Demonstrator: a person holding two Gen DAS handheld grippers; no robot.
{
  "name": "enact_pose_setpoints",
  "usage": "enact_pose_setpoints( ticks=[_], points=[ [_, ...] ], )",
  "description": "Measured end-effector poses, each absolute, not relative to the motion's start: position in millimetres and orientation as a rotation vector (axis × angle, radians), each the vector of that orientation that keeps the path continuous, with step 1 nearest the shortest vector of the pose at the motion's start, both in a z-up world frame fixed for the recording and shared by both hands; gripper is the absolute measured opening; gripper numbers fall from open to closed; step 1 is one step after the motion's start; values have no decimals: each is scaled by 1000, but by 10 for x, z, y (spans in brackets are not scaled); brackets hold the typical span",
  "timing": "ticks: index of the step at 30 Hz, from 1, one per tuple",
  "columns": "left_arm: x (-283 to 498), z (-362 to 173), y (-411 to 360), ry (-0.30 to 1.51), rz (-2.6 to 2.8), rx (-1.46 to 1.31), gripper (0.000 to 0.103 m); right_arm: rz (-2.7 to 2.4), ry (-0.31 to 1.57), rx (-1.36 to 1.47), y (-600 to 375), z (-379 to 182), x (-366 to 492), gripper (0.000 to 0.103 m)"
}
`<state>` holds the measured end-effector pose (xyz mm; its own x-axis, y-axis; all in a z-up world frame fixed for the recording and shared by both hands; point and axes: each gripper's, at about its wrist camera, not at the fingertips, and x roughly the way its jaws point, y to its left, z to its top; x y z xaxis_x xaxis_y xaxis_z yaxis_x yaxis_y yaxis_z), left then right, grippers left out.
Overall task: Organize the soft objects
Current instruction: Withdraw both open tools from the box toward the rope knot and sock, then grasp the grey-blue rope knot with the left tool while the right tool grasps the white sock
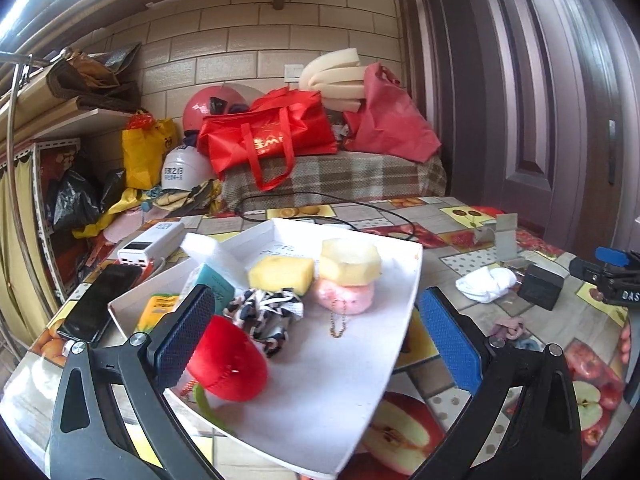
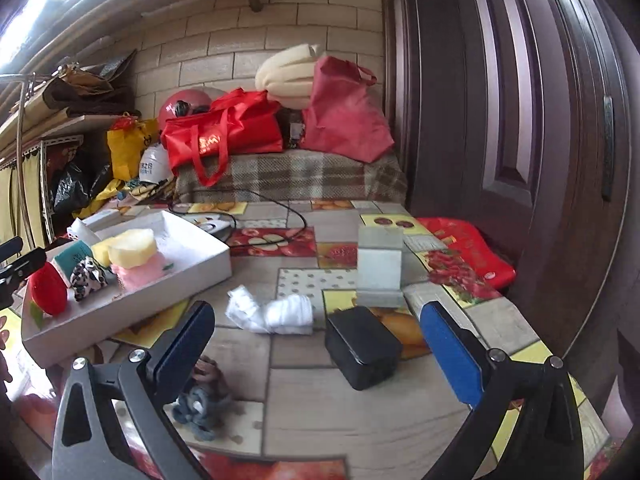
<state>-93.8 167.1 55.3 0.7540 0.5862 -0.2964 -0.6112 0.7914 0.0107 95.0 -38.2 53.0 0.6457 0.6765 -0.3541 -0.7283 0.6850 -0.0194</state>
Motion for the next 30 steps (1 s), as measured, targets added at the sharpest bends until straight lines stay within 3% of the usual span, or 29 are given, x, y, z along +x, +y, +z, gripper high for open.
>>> enact_pose_setpoints(
  ticks=[6, 11, 18, 22, 25, 27, 30],
  points=[
    [-521, 493, 1291, 431, 431, -58, 103, 807, 549, -107, -598, 387, 1406, 103],
    [-125, 375, 1019, 586, 291, -14, 103, 910, 444, -145, -384, 450, 1296, 103],
    [-120, 369, 969, 590, 291, -10, 103, 1019, 481, -335, 551, 374, 1390, 97],
    [-84, 340, 977, 618, 280, -12, 103, 1062, 601, -464, 946, 202, 1464, 75],
    [-24, 305, 945, 649, 245, 4, 103, 1048, 640, -520, 1022, 118, 1452, 64],
    [36, 281, 916, 675, 218, 18, 103, 1064, 618, -518, 980, 139, 1407, 27],
    [137, 243, 860, 706, 184, 29, 103, 1051, 551, -467, 836, 227, 1363, 27]
  ],
)
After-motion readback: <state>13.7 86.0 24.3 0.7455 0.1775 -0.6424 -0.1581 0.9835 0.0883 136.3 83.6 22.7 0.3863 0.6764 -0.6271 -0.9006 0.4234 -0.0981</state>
